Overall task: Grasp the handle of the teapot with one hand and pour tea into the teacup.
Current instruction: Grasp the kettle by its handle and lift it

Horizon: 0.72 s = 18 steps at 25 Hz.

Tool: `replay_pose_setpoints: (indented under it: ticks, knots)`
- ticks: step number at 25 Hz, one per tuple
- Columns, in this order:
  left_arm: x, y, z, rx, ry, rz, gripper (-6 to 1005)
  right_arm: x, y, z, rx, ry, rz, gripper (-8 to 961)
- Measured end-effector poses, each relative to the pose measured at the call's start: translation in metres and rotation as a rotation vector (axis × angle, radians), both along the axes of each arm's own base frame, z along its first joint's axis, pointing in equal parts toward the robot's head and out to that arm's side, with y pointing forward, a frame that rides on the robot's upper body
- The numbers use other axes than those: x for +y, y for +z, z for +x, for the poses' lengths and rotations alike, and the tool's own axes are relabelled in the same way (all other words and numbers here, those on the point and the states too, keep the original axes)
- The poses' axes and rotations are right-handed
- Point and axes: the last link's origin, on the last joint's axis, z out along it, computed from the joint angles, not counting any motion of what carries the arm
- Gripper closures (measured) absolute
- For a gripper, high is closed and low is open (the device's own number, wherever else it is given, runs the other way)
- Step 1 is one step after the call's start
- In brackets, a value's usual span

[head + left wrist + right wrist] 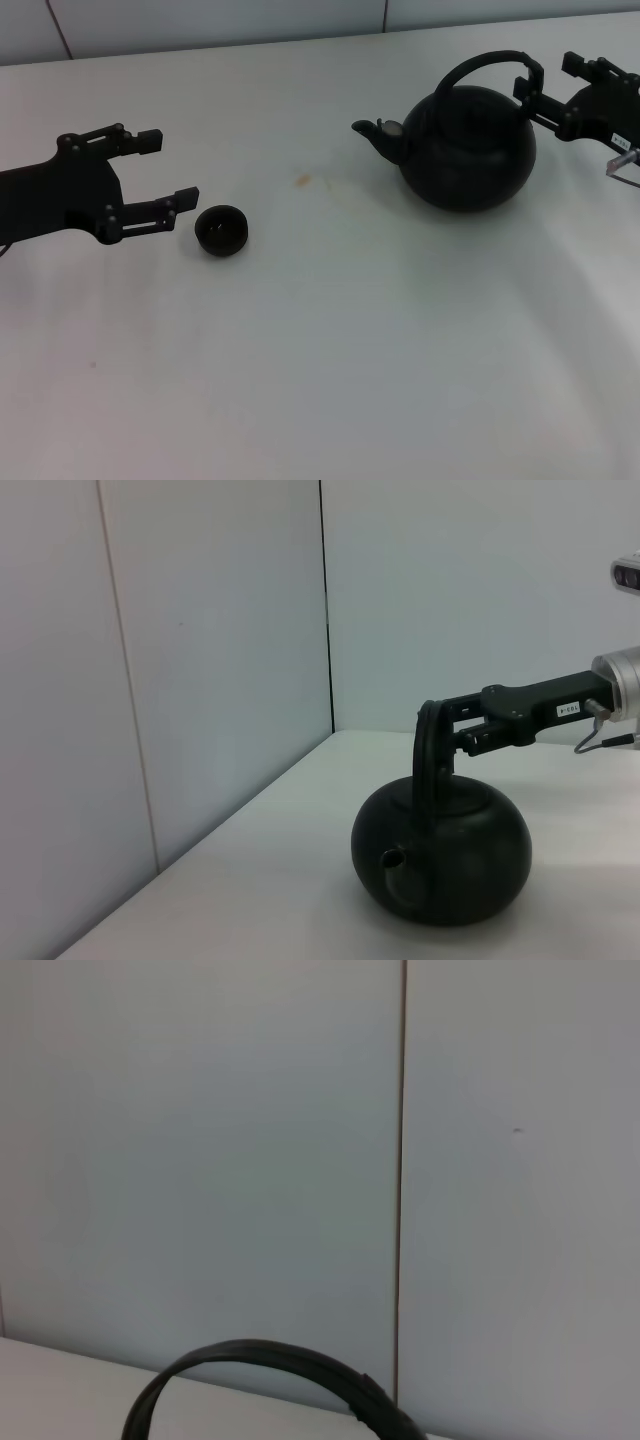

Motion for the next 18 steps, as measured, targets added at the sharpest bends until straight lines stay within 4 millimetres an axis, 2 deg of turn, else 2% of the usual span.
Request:
replay_pose_setpoints:
  ticks: [14, 18]
  knots:
    - [0.0007, 0.0001, 0.0005, 0.002, -0.003, 0.002, 197, 0.0014, 0.0001, -0.0010, -0.003, 0.005, -0.002, 199]
    - [0.0010, 0.0007, 0.0008, 0.003, -0.005, 0.005, 197, 0.0006, -0.0015, -0.0013, -0.021, 0.015, -0.013, 242]
